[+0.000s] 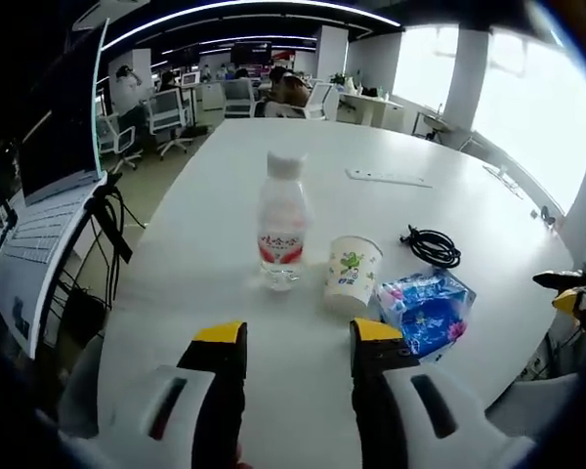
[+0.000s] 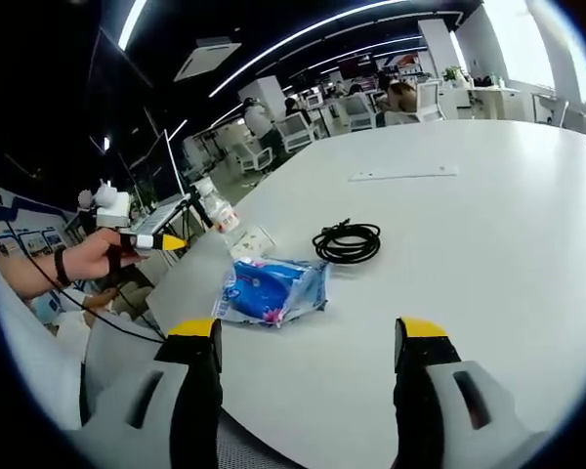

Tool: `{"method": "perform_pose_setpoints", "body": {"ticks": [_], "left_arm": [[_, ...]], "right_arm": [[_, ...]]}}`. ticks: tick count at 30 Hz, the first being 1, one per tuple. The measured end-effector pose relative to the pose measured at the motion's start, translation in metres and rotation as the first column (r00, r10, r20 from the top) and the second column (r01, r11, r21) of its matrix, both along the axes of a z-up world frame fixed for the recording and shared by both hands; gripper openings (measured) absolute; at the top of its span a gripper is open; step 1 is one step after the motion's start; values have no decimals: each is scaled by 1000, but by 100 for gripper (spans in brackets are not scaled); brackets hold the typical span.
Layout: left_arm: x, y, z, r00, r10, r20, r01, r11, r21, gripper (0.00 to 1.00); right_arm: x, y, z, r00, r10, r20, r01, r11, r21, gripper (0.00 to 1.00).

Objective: Arrange the tabletop items into an orderly group along one side of the table until the central work area is clear of visible clutter.

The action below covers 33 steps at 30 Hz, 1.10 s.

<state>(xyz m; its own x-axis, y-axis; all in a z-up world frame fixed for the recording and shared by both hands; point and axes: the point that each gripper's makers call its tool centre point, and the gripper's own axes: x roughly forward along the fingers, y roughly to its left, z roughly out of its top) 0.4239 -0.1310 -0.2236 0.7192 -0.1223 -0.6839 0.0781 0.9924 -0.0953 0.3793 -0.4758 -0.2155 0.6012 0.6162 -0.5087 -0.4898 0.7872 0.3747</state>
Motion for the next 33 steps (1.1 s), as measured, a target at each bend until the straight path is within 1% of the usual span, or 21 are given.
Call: {"method": "perform_pose_setpoints", "body": {"ticks": [2, 6, 15, 20, 25, 29, 33], "left_arm": [[-4, -4, 0, 1000, -3, 2, 3, 1000, -2, 41], [-15, -14, -6, 1000, -16, -8, 16, 1000, -12, 41], [-30, -28, -8, 999, -49, -19, 49, 999, -20, 40], [-34, -39, -9, 997, -71, -21, 70, 997, -19, 39], [-39, -51, -12, 994, -109, -27, 109, 994, 2, 39], [-40, -55, -14, 991, -128, -30, 129, 992, 7, 39], [-38, -61, -13, 989, -148, -30, 148, 989, 8, 39]], "right_arm": [[-1, 1, -2, 1000, 4, -5, -4, 1000, 1, 71], [-4, 3, -5, 1000, 9, -11, -9, 1000, 4, 71], [-8, 2, -10, 999, 24, -21, -24, 1000, -1, 71], [-9, 1, -9, 1000, 25, -18, -25, 1000, 2, 71], [-14, 1, -8, 999, 28, -17, -28, 1000, 3, 71], [-18, -1, -10, 999, 28, -21, -28, 1000, 2, 71], [-21, -2, -12, 999, 22, -30, -22, 1000, 1, 71]]}}
